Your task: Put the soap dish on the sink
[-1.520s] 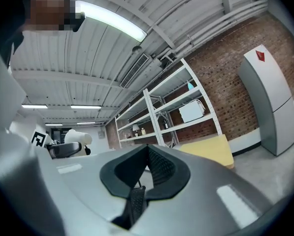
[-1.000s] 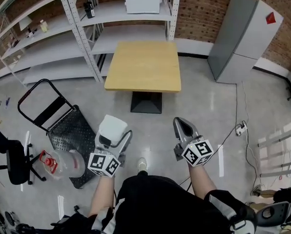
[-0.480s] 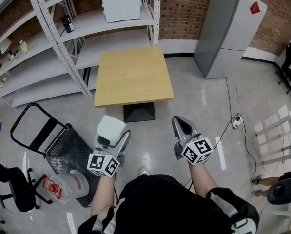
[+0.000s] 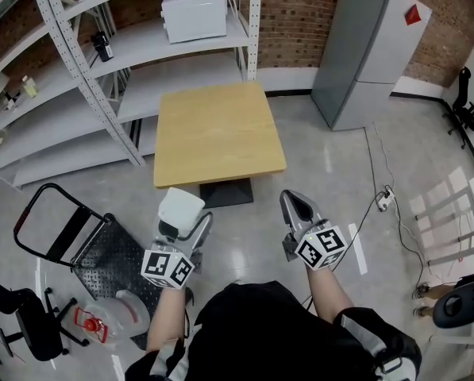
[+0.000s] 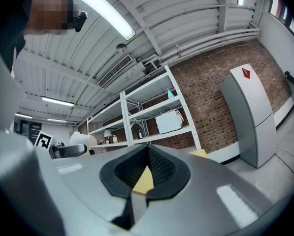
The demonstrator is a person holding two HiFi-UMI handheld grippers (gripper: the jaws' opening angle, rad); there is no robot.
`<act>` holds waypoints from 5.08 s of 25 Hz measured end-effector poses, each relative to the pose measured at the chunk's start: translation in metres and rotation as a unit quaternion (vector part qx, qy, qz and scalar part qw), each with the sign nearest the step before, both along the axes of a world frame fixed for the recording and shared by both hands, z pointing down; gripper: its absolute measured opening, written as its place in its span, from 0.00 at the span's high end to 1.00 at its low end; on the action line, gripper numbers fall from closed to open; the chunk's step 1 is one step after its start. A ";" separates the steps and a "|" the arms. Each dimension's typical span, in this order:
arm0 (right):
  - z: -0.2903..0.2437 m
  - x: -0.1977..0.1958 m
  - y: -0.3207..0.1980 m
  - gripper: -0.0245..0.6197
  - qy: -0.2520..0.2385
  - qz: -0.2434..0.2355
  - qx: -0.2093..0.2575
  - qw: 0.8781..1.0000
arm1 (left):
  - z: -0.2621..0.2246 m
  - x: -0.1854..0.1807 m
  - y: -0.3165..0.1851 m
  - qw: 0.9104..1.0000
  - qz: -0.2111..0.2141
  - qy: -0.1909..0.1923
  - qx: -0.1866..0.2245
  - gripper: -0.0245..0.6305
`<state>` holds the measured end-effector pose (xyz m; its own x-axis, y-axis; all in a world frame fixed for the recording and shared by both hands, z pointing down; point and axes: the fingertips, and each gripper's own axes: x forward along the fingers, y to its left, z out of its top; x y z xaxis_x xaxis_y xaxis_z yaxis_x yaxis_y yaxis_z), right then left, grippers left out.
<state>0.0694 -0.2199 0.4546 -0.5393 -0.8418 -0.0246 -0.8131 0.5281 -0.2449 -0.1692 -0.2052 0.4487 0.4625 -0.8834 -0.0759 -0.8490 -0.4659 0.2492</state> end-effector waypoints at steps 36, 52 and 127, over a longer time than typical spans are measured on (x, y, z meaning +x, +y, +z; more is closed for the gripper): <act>0.023 0.041 -0.214 0.95 -0.019 -0.024 -0.018 0.999 | 0.020 0.022 -0.183 0.998 -0.049 -0.019 -0.036 0.22; 0.033 0.084 -0.278 0.95 -0.047 -0.061 -0.024 0.997 | 0.035 0.068 -0.251 0.996 -0.066 -0.025 -0.057 0.22; 0.216 0.000 -0.419 0.95 0.034 -0.001 -0.256 0.966 | 0.307 0.010 -0.395 0.874 0.017 -0.151 -0.461 0.22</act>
<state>0.0694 -0.6386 0.6702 -0.5263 -0.7336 0.4299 -0.8356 0.3528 -0.4210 -0.1587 -0.6002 0.7559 0.3658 -0.4900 0.7913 -0.9304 -0.2123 0.2987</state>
